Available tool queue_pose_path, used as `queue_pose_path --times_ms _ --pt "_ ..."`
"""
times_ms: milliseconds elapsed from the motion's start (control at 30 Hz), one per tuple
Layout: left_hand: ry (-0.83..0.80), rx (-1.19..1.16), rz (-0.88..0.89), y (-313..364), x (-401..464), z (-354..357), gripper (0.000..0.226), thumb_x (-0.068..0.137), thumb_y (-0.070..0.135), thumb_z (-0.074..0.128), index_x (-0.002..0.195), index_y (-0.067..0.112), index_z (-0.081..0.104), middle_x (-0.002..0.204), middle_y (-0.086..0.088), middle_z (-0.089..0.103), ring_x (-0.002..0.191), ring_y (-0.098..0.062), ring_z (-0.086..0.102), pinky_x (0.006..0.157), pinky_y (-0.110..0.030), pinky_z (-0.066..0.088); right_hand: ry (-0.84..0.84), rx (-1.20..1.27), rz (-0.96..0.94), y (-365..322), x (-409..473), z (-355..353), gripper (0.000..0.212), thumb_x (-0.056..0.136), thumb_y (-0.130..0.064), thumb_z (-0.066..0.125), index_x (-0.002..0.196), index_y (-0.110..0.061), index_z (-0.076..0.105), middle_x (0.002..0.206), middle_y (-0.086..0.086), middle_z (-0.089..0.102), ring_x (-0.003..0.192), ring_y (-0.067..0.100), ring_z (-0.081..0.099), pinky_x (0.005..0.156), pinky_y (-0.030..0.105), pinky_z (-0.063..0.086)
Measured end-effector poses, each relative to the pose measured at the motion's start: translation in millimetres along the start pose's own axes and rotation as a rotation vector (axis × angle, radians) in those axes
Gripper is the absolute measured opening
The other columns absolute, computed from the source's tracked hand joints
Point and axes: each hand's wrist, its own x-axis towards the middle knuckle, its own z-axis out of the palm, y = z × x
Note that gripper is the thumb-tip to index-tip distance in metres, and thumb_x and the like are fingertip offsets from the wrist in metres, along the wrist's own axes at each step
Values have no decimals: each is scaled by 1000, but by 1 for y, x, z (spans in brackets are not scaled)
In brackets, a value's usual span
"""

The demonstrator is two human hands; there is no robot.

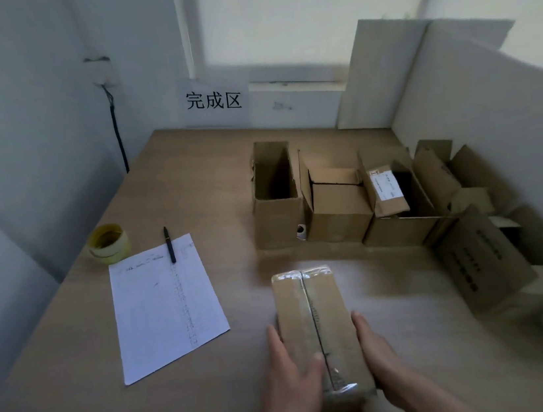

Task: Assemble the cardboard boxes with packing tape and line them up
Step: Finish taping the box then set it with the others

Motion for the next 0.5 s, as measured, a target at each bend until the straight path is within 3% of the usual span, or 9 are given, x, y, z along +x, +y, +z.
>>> queue_pose_path --times_ms 67,133,233,300,400,467,500 --pt "-51 -112 4 23 17 -8 80 78 23 70 147 27 30 123 18 58 109 -4 58 97 -24 43 -22 -9 -89 -18 -9 -6 54 104 -52 28 99 -21 71 89 0 73 87 17 68 70 29 52" --pt "-59 -178 48 49 27 -16 70 67 17 70 133 26 47 108 14 65 98 -8 65 90 -38 55 -28 53 -213 -37 -18 -16 48 106 -45 29 101 -21 70 94 4 73 89 15 68 69 29 50" --pt "-91 -398 90 82 35 -30 32 82 -3 64 111 10 60 105 -2 71 94 -17 68 83 -39 57 -45 429 -372 -50 -26 -40 46 104 -34 34 96 -15 75 94 11 73 84 19 68 73 36 49" --pt "-185 -493 44 93 39 -38 17 95 16 52 105 7 63 109 -1 72 107 -19 64 92 -46 45 -47 703 -393 -48 -27 -58 47 102 -32 34 94 -8 73 83 12 69 74 20 64 70 38 45" --pt "-325 -460 -102 87 50 -34 52 92 60 36 115 18 57 104 0 75 114 -19 58 100 -48 31 -88 887 -378 -33 -25 -74 49 95 -43 42 97 -1 68 85 17 63 80 26 62 75 38 49" --pt "-380 -367 -133 77 52 -22 66 79 74 35 117 25 55 104 4 75 113 -17 59 100 -49 33 -111 872 -368 -24 -24 -77 53 93 -53 45 81 -6 69 77 15 65 74 25 65 71 36 55" --pt "-391 -330 -153 73 50 -15 69 75 78 37 117 27 57 105 6 75 112 -16 60 98 -48 35 -73 810 -354 -18 -20 -79 56 90 -59 48 85 -7 70 83 17 68 80 27 67 74 39 54"
